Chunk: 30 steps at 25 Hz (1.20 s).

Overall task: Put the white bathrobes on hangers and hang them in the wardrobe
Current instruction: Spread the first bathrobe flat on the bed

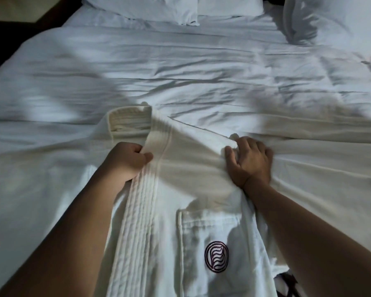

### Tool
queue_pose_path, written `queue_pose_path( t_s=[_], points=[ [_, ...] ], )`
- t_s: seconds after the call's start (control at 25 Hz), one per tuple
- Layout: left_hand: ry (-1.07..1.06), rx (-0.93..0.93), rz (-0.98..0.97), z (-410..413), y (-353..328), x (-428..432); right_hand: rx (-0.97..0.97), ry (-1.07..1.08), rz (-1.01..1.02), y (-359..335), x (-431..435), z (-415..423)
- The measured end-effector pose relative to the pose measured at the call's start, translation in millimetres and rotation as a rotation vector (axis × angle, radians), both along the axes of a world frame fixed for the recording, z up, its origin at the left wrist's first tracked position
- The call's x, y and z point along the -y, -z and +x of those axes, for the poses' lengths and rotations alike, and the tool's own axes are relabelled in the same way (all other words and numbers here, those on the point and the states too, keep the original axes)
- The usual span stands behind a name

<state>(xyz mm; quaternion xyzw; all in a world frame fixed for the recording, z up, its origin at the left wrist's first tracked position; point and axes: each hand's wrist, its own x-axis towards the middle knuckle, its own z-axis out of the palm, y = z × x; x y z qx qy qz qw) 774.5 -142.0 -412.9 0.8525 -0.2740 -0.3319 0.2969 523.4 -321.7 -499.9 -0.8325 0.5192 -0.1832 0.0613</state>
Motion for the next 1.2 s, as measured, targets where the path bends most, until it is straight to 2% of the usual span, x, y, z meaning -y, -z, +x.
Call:
queue_pose_path(
  t_s=[0.04,0.2,0.32,0.36,0.44,0.48,0.52,0.6,0.64,0.72,0.8,0.92,1.08,1.12,1.2],
  points=[
    [-0.034,-0.006,-0.019,1,-1,4,-0.001,0.001,0.001,-1,0,0],
    [-0.099,-0.227,-0.133,12,-9,37,0.009,-0.003,0.002,-2,-1,0],
    [-0.171,-0.329,-0.286,23,-11,59,-0.003,0.004,-0.007,-1,-1,0],
    [-0.185,-0.243,-0.343,30,-13,62,-0.005,0.005,-0.009,-1,-2,1],
    [-0.052,0.241,-0.344,50,-22,60,-0.005,0.005,-0.011,-1,-1,0],
    [0.067,0.486,-0.278,60,-25,58,-0.005,0.006,-0.014,0,-1,0],
    [0.177,0.644,-0.136,68,-27,57,-0.009,0.007,-0.019,0,-1,0],
    [0.27,0.726,0.223,79,-30,58,-0.017,0.006,-0.026,0,-2,1],
    [0.296,0.725,0.319,82,-29,61,-0.017,0.006,-0.026,0,-2,2],
    [0.319,0.747,0.232,85,-31,66,-0.019,0.007,-0.028,0,-2,2],
    [0.269,0.889,0.083,89,-29,68,-0.024,0.004,-0.029,0,-2,2],
    [0.186,1.06,0.02,80,-18,65,-0.023,0.0,-0.028,0,-2,0],
    [0.002,0.951,-0.162,17,-23,46,-0.034,0.012,-0.026,-1,-1,2],
    [0.024,0.838,-0.149,-3,-23,32,-0.032,0.011,-0.027,-1,-1,3],
    [0.12,0.55,0.092,-39,-21,-8,-0.029,0.01,-0.02,0,-1,2]
  ],
)
